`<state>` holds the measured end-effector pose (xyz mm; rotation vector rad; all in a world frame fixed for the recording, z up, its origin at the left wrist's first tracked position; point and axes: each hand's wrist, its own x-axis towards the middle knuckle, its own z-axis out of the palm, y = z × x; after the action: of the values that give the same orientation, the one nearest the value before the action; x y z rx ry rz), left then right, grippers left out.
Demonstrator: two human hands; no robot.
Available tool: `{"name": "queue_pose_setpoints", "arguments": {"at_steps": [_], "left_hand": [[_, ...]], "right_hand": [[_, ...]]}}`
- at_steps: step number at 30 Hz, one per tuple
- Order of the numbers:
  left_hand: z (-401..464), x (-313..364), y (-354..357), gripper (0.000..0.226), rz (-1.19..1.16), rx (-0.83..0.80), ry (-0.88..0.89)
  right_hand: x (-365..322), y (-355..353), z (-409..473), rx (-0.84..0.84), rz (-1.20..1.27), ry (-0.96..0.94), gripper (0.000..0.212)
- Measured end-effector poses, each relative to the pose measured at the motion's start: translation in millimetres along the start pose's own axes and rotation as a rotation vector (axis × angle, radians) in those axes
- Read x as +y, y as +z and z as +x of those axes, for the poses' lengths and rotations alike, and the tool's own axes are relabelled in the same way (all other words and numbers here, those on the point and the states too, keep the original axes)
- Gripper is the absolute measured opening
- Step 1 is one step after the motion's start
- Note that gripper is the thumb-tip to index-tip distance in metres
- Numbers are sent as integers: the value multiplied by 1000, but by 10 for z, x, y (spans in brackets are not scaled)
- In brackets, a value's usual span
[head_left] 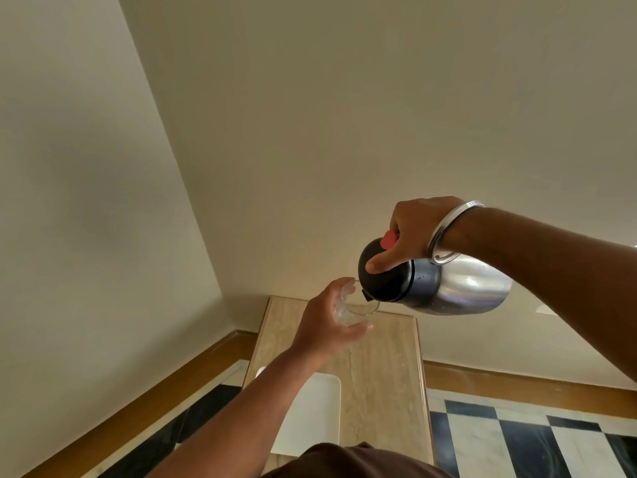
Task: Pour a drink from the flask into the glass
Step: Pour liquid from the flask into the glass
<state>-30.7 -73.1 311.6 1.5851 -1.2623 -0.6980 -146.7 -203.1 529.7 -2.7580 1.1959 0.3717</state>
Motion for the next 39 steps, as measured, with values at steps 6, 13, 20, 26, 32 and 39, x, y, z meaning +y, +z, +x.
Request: {"name": "queue_pose_setpoints", "arguments": {"at_steps": [6, 13, 20, 26, 32, 39], "left_hand": [[8, 158, 88, 77, 16, -14, 14], [0, 244, 146, 78, 17, -8, 16], [-38, 336, 166, 72, 23, -10, 37], [-58, 392, 154, 70, 17, -1, 47], [-74, 394, 147, 71, 22, 4, 53], [-74, 398, 155, 69, 17, -7, 71]], "right_hand": [[29, -79, -94, -2, -93, -45, 73], [31, -137, -173, 38, -214, -84, 70], [-19, -184, -200, 52, -219, -98, 70], [-63, -198, -228, 45, -242, -109, 68], [-125, -219, -254, 42, -291, -114, 69], [-156, -209, -262, 53, -325, -112, 68]]}}
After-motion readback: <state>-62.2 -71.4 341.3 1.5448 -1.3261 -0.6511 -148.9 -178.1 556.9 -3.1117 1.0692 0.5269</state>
